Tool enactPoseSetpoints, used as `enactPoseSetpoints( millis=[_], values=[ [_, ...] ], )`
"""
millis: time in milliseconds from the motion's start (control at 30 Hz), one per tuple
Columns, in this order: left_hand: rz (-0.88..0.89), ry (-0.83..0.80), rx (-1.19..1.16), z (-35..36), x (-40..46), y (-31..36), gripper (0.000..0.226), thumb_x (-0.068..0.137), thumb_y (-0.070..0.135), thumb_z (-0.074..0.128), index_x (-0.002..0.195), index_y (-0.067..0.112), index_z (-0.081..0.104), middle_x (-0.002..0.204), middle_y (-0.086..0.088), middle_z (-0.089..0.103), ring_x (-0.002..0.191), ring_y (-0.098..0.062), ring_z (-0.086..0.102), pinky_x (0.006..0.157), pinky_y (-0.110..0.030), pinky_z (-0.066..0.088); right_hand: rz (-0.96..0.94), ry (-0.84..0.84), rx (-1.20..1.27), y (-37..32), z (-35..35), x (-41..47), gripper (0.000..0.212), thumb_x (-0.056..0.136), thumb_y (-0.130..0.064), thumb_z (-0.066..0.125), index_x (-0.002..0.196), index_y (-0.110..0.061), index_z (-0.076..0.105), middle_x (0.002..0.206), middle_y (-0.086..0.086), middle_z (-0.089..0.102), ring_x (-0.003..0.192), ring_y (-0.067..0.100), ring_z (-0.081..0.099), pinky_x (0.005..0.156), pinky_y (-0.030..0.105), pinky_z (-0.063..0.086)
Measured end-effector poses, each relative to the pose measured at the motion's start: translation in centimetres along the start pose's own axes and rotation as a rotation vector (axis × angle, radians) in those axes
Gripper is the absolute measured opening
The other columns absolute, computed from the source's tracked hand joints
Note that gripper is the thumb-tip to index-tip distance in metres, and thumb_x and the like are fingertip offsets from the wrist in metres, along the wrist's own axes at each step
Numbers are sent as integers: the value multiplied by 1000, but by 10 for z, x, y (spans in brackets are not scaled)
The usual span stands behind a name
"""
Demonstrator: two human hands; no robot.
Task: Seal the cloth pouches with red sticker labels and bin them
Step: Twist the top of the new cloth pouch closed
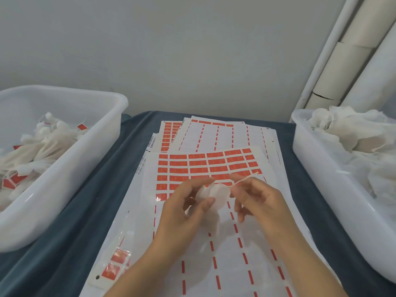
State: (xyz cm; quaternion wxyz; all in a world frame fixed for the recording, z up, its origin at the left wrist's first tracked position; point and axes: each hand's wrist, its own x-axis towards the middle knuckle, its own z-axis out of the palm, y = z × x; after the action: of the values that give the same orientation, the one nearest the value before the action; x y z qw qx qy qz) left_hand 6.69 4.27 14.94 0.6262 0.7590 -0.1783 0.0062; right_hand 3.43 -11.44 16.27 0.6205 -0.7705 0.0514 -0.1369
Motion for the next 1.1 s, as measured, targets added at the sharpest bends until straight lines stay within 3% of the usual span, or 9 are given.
enactPoseSetpoints(
  millis=[100,267,400,600,733,833,933,1000,1100],
  values=[
    [-6,4,16,0,0,1,32,80,26,67,92,53,54,97,40,53,95,15,49,66,3,39,-52,84,17,-3,-3,-2,15,71,-37,63,83,-30,67,71,-17,70,63,5,67,53,6,47],
    [187,13,214,-1,-2,5,49,68,62,58,113,62,40,122,41,23,116,10,33,86,-4,39,-157,29,-39,-12,2,-8,13,70,-35,62,82,-34,67,74,-23,70,67,3,68,59,4,47],
    [379,68,308,-1,-4,3,23,78,49,54,100,45,58,119,28,43,116,8,36,91,-15,35,-230,-21,-83,-14,11,-14,15,68,-38,64,83,-37,67,82,-28,69,74,0,67,65,6,49],
    [413,123,320,-2,-4,1,20,83,49,54,98,37,57,113,38,40,112,8,38,90,-23,40,-280,211,-132,-22,1,-13,4,69,-39,62,73,-39,63,84,-35,65,81,-7,63,60,2,46],
    [323,95,302,3,-2,4,13,79,52,49,86,50,60,117,46,33,116,14,30,92,-38,45,-181,356,3,-27,-10,-11,20,72,-44,55,76,-27,64,73,-26,68,65,-1,66,51,1,43],
    [269,50,290,3,-5,5,10,81,50,49,90,54,52,115,46,33,113,16,33,89,-12,39,-104,270,104,-27,-8,-10,19,76,-38,55,82,-21,65,73,-17,72,67,5,69,53,7,48],
    [141,-23,130,-2,-10,6,33,87,57,42,71,38,63,84,25,59,78,5,55,68,-6,43,-110,215,175,-31,-7,-13,18,73,-36,58,82,-22,66,75,-12,73,71,9,71,58,9,50],
    [-88,-287,-69,-2,-11,10,57,84,67,33,72,28,72,65,9,65,55,-4,57,53,-10,42,-135,121,205,-34,-6,-16,16,73,-31,59,80,-20,68,74,-9,74,71,10,71,58,10,51],
    [-384,-411,-435,-2,-5,14,58,83,61,30,86,24,74,80,-5,71,58,-13,61,52,-20,47,-169,-159,185,-38,2,-21,11,72,-24,63,73,-19,73,72,-7,74,71,12,70,62,12,52]
  ],
)
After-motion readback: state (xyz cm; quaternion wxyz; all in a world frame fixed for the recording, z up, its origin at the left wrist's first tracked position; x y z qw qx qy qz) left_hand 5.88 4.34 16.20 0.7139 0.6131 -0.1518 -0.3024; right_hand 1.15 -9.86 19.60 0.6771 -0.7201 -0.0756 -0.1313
